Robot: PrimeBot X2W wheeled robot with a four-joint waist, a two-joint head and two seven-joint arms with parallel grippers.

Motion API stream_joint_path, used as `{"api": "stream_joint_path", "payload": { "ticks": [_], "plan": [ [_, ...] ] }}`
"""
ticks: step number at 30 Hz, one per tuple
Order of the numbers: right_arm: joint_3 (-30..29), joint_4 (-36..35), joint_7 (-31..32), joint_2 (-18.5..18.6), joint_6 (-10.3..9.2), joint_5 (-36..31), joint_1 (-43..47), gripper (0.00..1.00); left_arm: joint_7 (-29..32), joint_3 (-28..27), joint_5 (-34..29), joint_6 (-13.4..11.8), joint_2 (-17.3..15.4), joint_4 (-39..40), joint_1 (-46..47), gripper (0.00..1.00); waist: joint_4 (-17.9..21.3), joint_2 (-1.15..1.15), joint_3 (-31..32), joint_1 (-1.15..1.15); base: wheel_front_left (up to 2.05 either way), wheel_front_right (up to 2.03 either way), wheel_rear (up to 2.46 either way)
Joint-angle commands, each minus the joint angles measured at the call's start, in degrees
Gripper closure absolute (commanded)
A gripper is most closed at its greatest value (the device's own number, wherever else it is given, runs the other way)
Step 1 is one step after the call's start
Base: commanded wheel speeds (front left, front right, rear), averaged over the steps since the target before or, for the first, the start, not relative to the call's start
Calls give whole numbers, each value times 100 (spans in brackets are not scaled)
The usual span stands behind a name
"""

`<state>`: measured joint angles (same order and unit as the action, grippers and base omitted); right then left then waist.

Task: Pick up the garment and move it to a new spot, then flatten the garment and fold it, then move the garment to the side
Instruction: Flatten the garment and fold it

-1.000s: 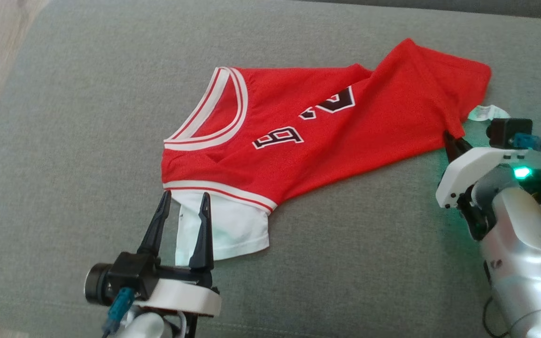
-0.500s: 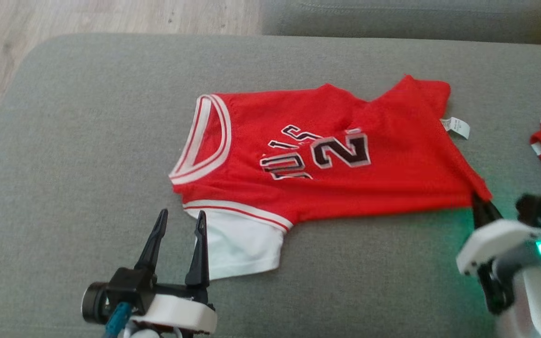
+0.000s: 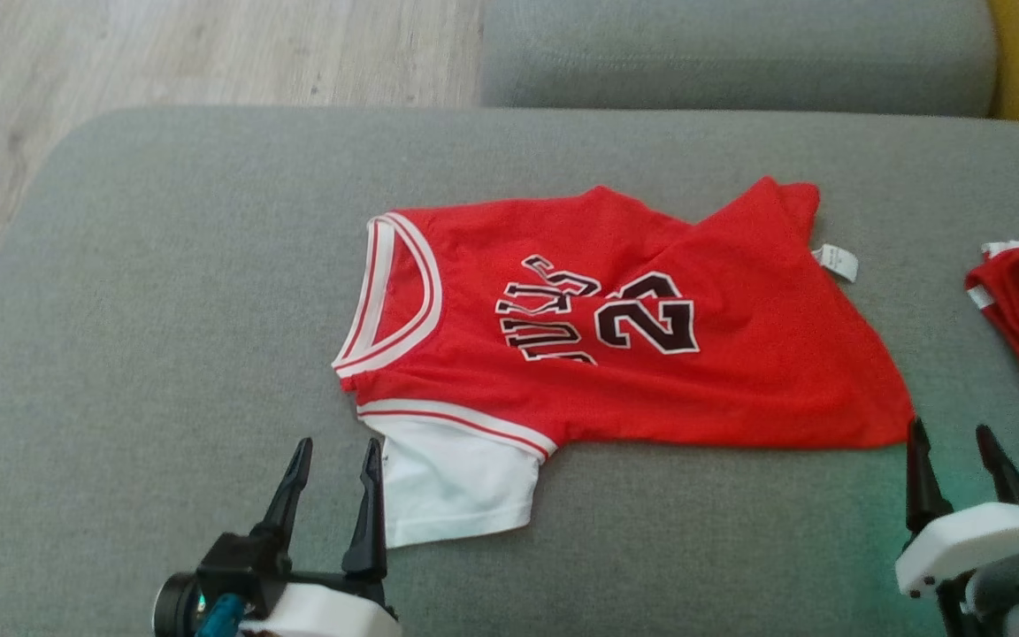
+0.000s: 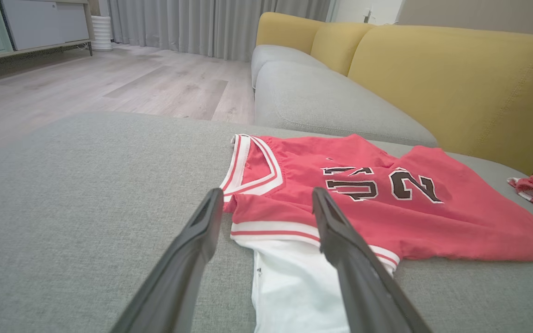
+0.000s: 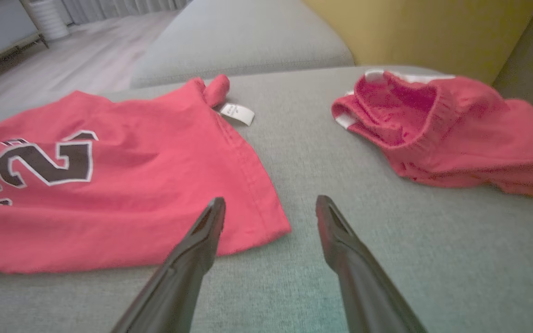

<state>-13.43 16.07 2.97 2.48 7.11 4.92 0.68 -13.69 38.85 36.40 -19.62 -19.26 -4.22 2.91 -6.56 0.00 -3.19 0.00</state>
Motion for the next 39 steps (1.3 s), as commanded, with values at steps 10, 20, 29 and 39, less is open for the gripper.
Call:
{"api": "stream_joint_path", "payload": {
  "ticks": [10, 20, 29, 39],
  "plan": [
    [503, -893, -288, 41, 37, 48, 96, 0, -56, -197, 86, 91, -97, 47, 37, 0, 81, 0, 580, 0, 0, 0, 0],
    [1269, -1111, -468, 40, 37, 325, 410, 0, -14, -176, 197, 99, -83, -199, -42, 0, 108, 0, 791, 0, 0, 0, 0],
    [1409, -1047, -573, 40, 37, 333, 477, 0, 13, -211, 253, 58, -115, -283, -51, 0, 102, 0, 823, 0, 0, 0, 0],
    [1409, -1039, -614, 40, 37, 332, 444, 0, 74, -178, 286, 33, -124, -315, -53, 0, 84, 0, 793, 0, 0, 0, 0]
  ]
}}
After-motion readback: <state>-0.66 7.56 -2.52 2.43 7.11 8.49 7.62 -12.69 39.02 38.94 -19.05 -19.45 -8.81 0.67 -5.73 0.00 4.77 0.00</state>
